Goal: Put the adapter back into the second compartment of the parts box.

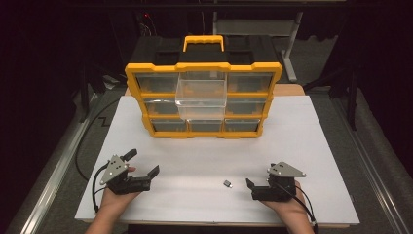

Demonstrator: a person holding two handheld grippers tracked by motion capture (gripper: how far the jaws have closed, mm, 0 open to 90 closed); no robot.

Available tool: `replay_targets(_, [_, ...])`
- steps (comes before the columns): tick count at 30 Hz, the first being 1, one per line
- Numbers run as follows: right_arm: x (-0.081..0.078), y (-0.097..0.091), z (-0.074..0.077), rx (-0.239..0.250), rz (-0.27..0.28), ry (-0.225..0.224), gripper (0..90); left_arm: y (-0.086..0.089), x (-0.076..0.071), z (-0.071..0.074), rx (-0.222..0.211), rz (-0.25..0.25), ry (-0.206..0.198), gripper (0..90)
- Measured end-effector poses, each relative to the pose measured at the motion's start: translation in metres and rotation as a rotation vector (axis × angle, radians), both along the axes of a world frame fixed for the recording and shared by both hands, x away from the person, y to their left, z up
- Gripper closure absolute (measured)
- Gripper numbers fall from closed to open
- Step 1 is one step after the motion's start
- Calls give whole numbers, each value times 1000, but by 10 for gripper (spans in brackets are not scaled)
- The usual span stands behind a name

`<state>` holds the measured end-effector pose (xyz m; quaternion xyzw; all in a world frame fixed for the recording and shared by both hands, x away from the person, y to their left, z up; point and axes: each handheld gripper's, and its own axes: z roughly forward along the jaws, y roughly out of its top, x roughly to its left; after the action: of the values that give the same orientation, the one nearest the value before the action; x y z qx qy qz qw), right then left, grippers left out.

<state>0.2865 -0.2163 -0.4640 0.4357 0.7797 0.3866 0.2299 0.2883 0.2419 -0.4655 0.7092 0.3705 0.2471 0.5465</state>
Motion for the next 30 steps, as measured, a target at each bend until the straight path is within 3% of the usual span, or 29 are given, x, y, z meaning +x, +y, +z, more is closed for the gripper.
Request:
replay_targets(10, [3,4,-4,-16,39,76,0,0,0,0,0,-6,0,2])
replay_targets(22, [2,20,-4,-9,132,88,8,-1,0,0,2,-13,-6,2])
replay_targets(30, [4,35,-3,-16,196,83,90,-1,1,0,6,-20,-7,2])
